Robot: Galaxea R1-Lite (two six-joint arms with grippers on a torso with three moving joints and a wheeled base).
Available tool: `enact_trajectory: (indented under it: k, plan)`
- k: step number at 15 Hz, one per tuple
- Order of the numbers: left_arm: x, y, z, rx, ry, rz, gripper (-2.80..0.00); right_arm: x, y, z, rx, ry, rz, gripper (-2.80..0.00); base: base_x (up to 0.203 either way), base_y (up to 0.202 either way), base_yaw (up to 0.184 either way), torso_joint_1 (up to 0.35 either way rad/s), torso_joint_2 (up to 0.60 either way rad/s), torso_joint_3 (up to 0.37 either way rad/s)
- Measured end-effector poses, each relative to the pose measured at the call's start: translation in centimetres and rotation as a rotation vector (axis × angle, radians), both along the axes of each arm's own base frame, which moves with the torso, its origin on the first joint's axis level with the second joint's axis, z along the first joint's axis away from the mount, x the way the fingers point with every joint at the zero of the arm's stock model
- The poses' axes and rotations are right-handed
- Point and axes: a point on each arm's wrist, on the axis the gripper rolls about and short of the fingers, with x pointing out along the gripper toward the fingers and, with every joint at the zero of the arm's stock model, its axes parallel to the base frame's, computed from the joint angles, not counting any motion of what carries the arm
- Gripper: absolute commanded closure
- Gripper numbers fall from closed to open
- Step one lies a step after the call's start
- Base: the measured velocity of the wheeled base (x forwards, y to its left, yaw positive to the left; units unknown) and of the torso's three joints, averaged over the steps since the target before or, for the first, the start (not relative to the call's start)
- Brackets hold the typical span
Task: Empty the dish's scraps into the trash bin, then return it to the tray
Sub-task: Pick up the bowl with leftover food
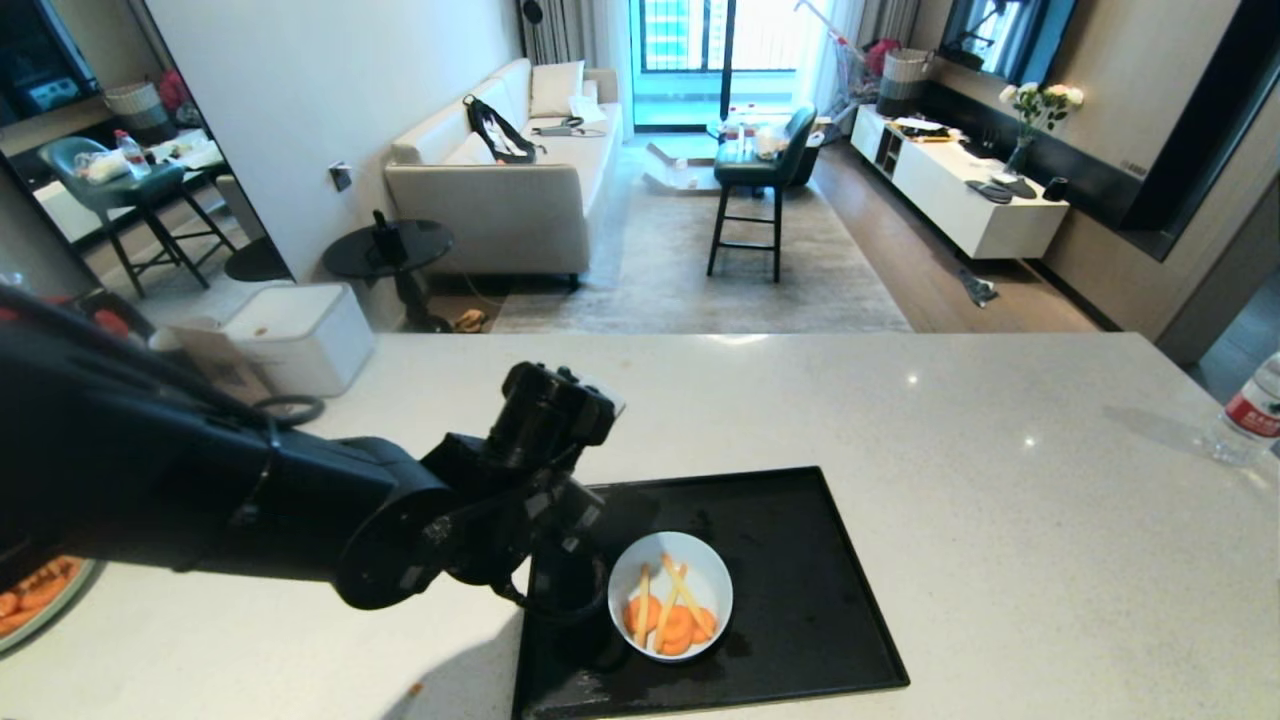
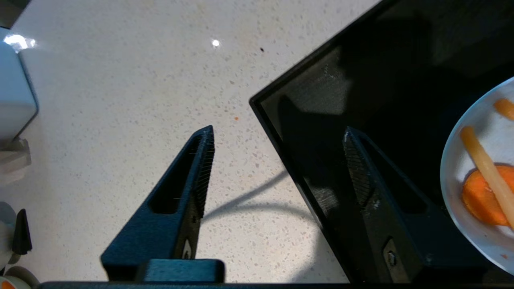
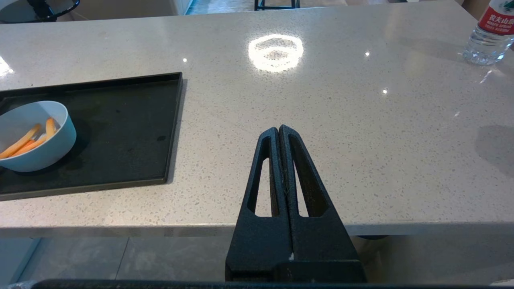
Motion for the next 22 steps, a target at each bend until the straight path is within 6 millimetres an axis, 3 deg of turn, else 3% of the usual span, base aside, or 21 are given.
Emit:
enact_trajectory:
  k: [2, 5, 16, 22]
  plan:
    - [0.4, -0.3, -1.3, 0.038, 0.043, -0.001, -2.8, 0.0, 0.0, 0.0, 0.0, 0.0, 0.001, 0.0, 0.0, 0.0, 0.0, 0.0, 0.0, 0.0]
    - [0.3, -0.4, -1.8, 0.111, 0.136, -0.004, -2.8, 0.0, 0.0, 0.0, 0.0, 0.0, 0.001, 0.0, 0.0, 0.0, 0.0, 0.0, 0.0, 0.0]
    - [-0.5, 0.2, -0.6, 0.189, 0.241, -0.004, -2.8, 0.0, 0.0, 0.0, 0.0, 0.001, 0.001, 0.0, 0.0, 0.0, 0.0, 0.0, 0.0, 0.0]
    - [-1.0, -1.9, 1.3, 0.151, 0.279, -0.018, -2.8, 0.0, 0.0, 0.0, 0.0, 0.0, 0.0, 0.0, 0.0, 0.0, 0.0, 0.0, 0.0, 0.0]
